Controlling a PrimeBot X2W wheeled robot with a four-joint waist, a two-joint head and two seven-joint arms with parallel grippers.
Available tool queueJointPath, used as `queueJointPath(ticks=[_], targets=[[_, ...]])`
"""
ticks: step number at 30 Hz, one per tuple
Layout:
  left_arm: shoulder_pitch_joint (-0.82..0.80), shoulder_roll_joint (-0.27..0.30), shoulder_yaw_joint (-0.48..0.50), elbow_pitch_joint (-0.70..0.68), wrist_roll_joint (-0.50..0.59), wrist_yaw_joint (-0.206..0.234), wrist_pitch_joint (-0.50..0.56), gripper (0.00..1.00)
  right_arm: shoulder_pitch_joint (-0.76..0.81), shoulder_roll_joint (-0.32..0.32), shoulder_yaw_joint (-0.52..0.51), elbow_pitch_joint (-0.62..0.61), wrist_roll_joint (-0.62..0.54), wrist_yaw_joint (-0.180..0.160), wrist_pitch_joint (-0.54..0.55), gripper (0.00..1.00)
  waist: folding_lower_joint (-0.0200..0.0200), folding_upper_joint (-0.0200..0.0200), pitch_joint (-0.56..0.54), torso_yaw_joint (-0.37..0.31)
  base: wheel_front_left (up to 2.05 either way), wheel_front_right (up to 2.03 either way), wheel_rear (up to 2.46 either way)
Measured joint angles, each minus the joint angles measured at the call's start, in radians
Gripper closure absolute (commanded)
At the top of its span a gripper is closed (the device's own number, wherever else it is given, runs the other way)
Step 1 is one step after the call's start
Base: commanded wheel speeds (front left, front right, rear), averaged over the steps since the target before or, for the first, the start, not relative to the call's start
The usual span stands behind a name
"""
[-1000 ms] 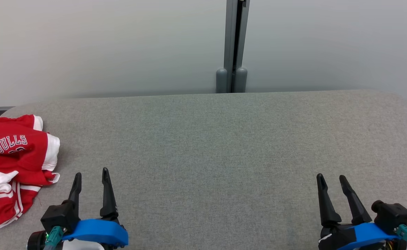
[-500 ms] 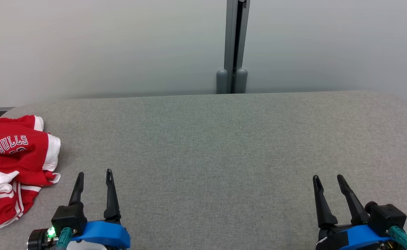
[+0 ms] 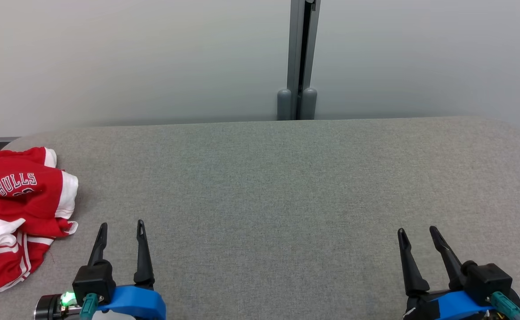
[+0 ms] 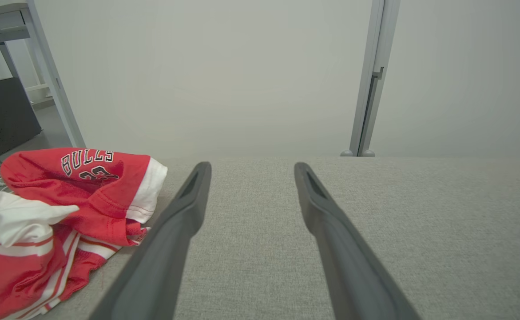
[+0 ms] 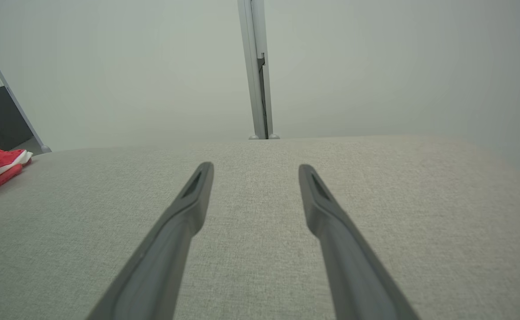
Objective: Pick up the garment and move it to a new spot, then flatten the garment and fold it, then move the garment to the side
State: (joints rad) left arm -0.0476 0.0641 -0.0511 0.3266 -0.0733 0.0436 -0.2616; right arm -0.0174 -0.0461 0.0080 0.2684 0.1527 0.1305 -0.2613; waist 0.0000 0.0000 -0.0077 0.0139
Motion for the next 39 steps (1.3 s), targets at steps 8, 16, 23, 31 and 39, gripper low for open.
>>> queueJointPath(ticks=[8, 16, 23, 31, 39], targets=[[0.0, 0.0, -0.001, 0.022, -0.017, -0.001, 0.0, 0.0, 0.0, 0.0, -0.018, 0.015, -0.004, 0.0, 0.0, 0.0, 0.0, 0.0, 0.001, 0.0, 0.0, 0.0, 0.0], [-0.002, 0.004, -0.006, 0.026, -0.024, 0.0, 0.0, 0.0, 0.0, 0.0, -0.02, 0.028, -0.004, 0.0, 0.0, 0.0, 0.0, 0.0, 0.004, 0.001, 0.0, 0.0, 0.0], [-0.002, 0.007, -0.01, 0.025, -0.03, 0.002, 0.0, 0.0, 0.0, -0.001, -0.021, 0.03, -0.002, 0.0, 0.0, 0.0, 0.0, 0.0, 0.006, 0.005, 0.0, 0.0, 0.0], [-0.011, 0.016, -0.01, 0.02, -0.032, 0.011, 0.0, 0.0, -0.001, -0.001, -0.009, 0.03, 0.006, 0.0, 0.0, 0.0, 0.0, 0.0, 0.008, 0.035, 0.0, 0.0, 0.0], [-0.013, 0.024, -0.003, 0.016, -0.04, 0.018, 0.0, 0.0, 0.0, -0.001, -0.002, 0.027, 0.007, 0.0, -0.001, 0.0, 0.0, 0.0, 0.005, 0.103, 0.0, 0.0, 0.0]])
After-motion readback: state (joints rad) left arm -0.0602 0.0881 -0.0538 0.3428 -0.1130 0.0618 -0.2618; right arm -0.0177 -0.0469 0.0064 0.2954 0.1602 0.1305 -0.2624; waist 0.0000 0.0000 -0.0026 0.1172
